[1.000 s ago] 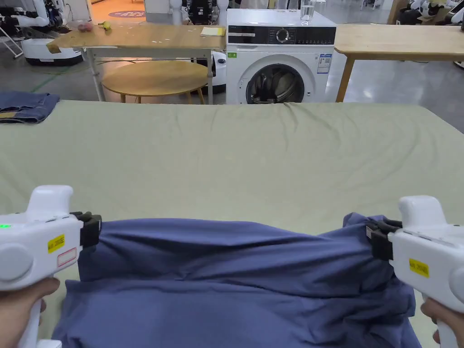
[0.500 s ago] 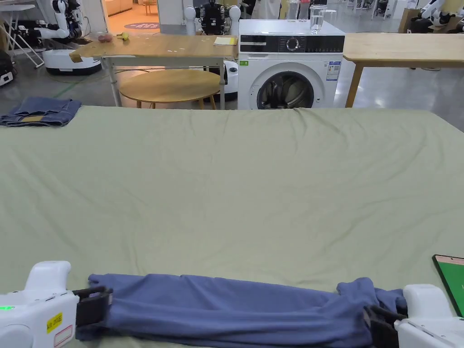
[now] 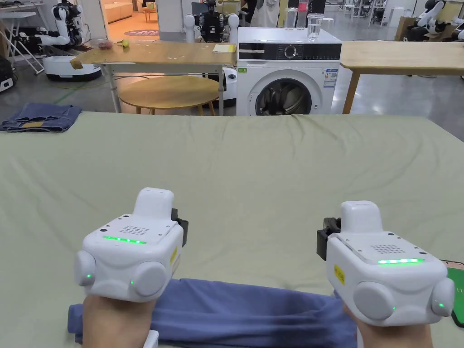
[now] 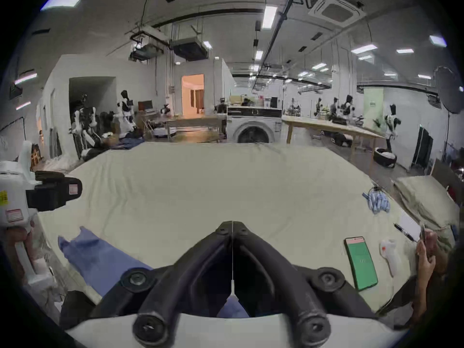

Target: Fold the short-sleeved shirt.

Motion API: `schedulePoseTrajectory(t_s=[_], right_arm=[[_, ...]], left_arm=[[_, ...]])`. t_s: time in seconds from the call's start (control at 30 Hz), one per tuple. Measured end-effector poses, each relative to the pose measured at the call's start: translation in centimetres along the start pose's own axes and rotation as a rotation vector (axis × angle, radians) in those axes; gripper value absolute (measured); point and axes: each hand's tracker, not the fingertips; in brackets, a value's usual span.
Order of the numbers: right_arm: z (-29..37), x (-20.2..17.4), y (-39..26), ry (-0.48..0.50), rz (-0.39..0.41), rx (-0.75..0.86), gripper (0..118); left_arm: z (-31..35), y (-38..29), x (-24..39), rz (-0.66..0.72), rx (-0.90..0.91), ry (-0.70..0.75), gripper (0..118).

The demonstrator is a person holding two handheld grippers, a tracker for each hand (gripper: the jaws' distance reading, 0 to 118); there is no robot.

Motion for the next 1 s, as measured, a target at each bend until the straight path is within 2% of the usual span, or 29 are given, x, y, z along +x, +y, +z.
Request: schedulePoseTrajectory(t_s=[0.07, 0.17, 0.33, 0.37, 0.4, 0.5, 0.53, 0.57, 0.67, 0.77, 0.83, 0.87, 0.93, 1.0], right_arm=[[0.2, 0.0, -0.1, 0.032, 0.008, 0.005, 0], [0.3, -0.3, -0.3, 0.026, 0.021, 0.011, 0], [0.4, -0.4, -1.0, 0.034, 0.013, 0.007, 0], [0.4, -0.6, -1.2, 0.033, 0.018, 0.007, 0], [0.3, -0.8, -1.4, 0.033, 0.023, 0.004, 0], [-0.1, -1.6, -2.1, 0.047, 0.017, -0.014, 0], [-0.2, -1.8, -2.2, 0.05, 0.014, -0.02, 0], [-0.3, -2.0, -2.4, 0.054, 0.012, -0.025, 0], [-0.6, -2.5, -2.8, 0.065, 0.01, -0.045, 0], [-0.8, -2.5, -2.9, 0.065, 0.011, -0.056, 0], [-0.8, -2.4, -2.8, 0.064, 0.01, -0.059, 0], [-0.7, -2.4, -2.8, 0.063, 0.008, -0.059, 0], [-0.7, -2.2, -2.6, 0.059, 0.005, -0.057, 0], [-0.9, -2.2, -2.5, 0.055, 0.0, -0.055, 0]], left_arm=[[0.3, -0.2, -0.7, 0.026, -0.017, -0.053, 0], [0.9, -1.1, -2.8, 0.052, -0.029, -0.023, 0], [2.2, -4.8, -9.2, 0.237, -0.1, -0.021, 0], [2.4, -5.9, -10.6, 0.272, -0.114, -0.023, 8], [2.4, -6.9, -12.0, 0.312, -0.138, -0.047, 34], [2.4, -10.2, -15.6, 0.428, -0.212, -0.084, 69], [2.3, -11.4, -16.7, 0.481, -0.221, -0.094, 109], [2.6, -12.5, -17.8, 0.522, -0.198, -0.08, 118], [1.3, -15.7, -20.6, 0.741, -0.27, -0.14, 118], [-1.2, -19.5, -21.8, 1.021, -0.318, -0.352, 118], [-1.4, -19.7, -21.4, 1.062, -0.209, -0.393, 118], [-1.9, -19.2, -21.4, 1.089, -0.22, -0.447, 118], [-4.0, -19.5, -20.0, 1.219, -0.26, -0.644, 118], [-5.5, -19.2, -17.9, 1.219, -0.289, -0.696, 111]])
